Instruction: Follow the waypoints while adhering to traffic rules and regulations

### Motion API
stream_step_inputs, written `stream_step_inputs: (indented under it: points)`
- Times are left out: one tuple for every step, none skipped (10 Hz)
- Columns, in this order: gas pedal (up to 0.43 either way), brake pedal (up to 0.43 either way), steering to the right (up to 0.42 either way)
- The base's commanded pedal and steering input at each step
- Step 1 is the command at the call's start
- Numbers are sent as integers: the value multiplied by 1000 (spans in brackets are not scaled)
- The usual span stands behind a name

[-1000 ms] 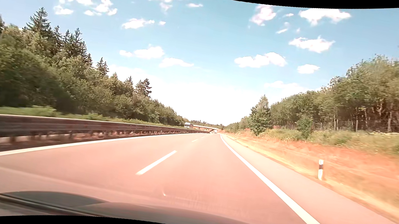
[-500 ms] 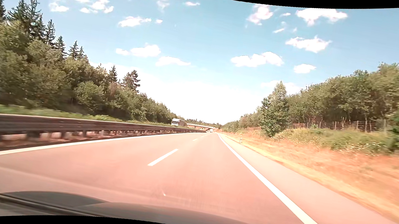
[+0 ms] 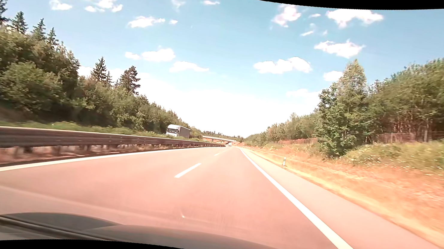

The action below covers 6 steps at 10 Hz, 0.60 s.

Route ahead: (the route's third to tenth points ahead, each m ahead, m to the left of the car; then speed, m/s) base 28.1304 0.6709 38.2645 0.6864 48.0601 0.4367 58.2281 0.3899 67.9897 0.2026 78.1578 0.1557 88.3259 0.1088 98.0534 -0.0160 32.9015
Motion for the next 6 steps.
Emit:
stream_step_inputs:
  points:
    - [220, 0, 6]
    - [220, 0, 6]
    - [220, 0, 6]
    - [220, 0, 6]
    - [220, 0, 6]
    - [220, 0, 6]
